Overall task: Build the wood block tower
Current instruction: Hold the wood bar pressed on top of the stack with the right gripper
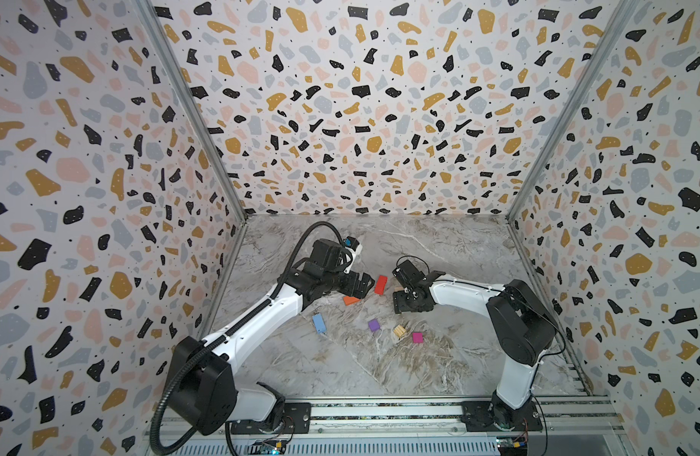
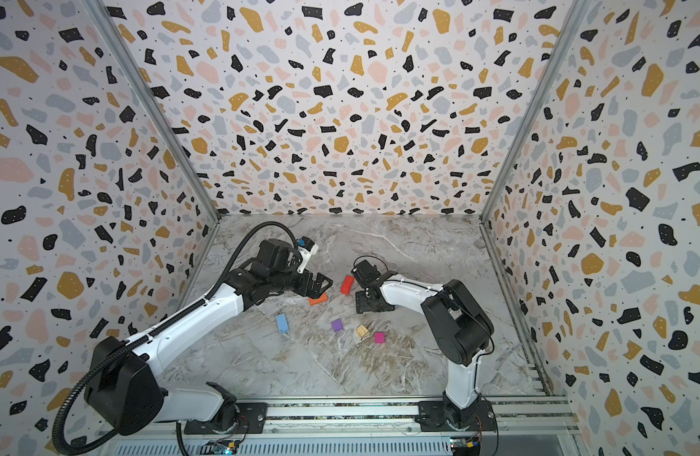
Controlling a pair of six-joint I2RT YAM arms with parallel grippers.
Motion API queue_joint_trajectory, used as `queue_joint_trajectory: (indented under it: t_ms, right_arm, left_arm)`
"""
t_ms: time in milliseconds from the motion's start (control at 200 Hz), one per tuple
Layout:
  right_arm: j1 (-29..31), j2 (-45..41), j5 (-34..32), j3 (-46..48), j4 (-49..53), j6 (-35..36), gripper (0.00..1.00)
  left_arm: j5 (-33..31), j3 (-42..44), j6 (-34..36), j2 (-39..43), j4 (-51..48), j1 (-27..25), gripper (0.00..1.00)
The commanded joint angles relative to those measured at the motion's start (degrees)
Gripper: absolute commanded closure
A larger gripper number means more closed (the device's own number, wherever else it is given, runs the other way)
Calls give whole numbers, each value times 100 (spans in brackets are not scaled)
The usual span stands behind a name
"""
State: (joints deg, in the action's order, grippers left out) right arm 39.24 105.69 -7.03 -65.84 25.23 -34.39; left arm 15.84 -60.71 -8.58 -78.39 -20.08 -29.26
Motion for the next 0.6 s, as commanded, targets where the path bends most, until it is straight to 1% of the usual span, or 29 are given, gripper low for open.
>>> queue_joint_trajectory:
  t_ms: [0, 55, 120, 180, 335, 596]
  right_arm:
    - [-30, 48, 110, -57, 113, -173, 35]
    - [-27, 45, 131, -60, 122, -199, 34]
    - [-31, 35, 134, -60, 108, -207, 28]
    - [-29, 23, 120, -49, 122, -217, 26]
    - [-32, 4, 79, -50, 147, -221, 24]
    - [-35, 17, 61, -76, 138, -204, 23]
  left_arm:
    - [77, 32, 49, 10, 136, 41, 2]
    - [84, 36, 49, 8, 140, 42, 2]
    - [95, 39, 48, 12, 137, 43, 2]
    - [101, 41, 47, 22, 145, 38, 2]
    - [105, 36, 40, 27, 139, 43, 2]
    - [110, 47, 40, 35, 141, 43, 2]
